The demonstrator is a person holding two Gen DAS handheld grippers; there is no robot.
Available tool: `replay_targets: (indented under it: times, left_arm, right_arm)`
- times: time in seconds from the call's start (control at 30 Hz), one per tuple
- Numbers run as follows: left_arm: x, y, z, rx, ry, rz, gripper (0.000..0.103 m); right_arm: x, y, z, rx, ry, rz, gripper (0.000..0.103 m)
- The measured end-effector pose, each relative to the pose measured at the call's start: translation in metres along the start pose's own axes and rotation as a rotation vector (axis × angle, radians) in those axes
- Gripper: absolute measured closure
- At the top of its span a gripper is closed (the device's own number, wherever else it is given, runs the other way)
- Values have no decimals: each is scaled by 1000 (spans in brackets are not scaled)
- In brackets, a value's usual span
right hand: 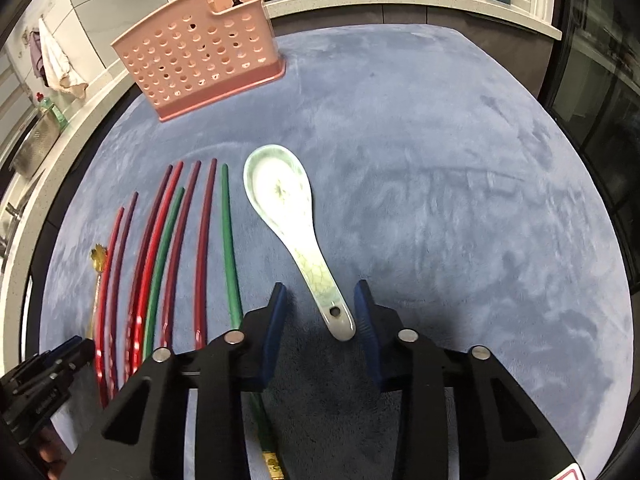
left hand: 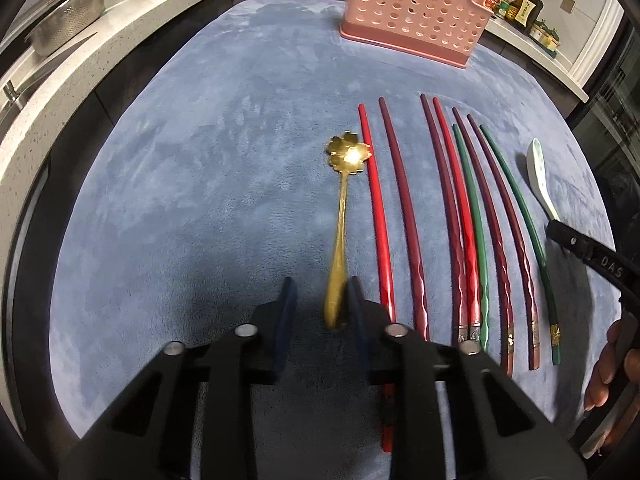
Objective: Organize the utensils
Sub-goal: 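Grasp the gold spoon with the left tool while the right tool grasps the white spoon, then carry both spoons to the pink caddy and lower them into it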
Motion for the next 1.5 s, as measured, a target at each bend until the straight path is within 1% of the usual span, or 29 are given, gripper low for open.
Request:
replay_targets:
  times: [0.03,0.07,0.13,0.17,0.2,0.3,0.47,0.67,0.7,0.73,0.87,0.93,1.03,1.2,1.3,1.43,1.5]
  left_arm:
    - [0,0,1,-5,-4,2,88]
    - [0,0,1,-10,-5,4,91]
    - [-1,-1,0,-17,0,2,91]
    - [-2,-2,-1,-19,6,1,91]
    - [-3,-3,-3,-23,10,-1,92]
    - [-4,-9,-6,-31,18,-12,92]
    - [5,-28,-6,-32,11,-59,93]
    - [26,-58,-2,-36,0,-142,95]
    - [30,-62,-2,-36,-1,-154,97]
    - [37,-68,-2,-40,-2,-168,102]
    - [58,-86,-7,-48,-3,-216,102]
    - [71,-96,-10,-50,3,-241,102]
    - [89,-109,-15,-69,3,-258,102]
    - [129,-135,-27,-125,-2,-288,102]
    - [164,-155,-43,-167,1,-302,102]
    - [209,-179,-67,-213,10,-344,102]
    - [230,-187,-78,-214,14,-373,102]
  right_arm:
    - [-1,-1,0,-4,-6,-4,73]
    - [-1,-1,1,-7,-10,-5,74]
    - [-3,-1,0,-15,-17,-5,78]
    - [-4,-2,0,-16,-20,-4,83]
    - [-4,-2,0,-13,-20,-4,84]
    - [-4,-5,0,1,-20,-10,86]
    - [0,-23,5,9,-28,-38,91]
    - [15,-57,7,6,-33,-103,92]
    - [19,-63,7,7,-35,-114,92]
    - [23,-69,7,7,-37,-125,92]
    - [39,-87,7,3,-45,-161,95]
    - [48,-96,7,19,-38,-177,96]
    - [67,-110,6,48,-27,-209,97]
    - [104,-133,8,43,-48,-269,97]
    - [135,-146,8,74,-42,-311,97]
    - [188,-165,14,95,-66,-379,97]
    - [214,-170,17,112,-69,-408,97]
Point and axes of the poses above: each gripper's, at about its wrist camera, not at the fingertips, and y roughly the way its jaws point, z to its left, x to its top, the point moved 9 cm from there along y, roughly the way its jaws point, and after that the axes turned 13 degrees about -y, right-handed, at the moved point
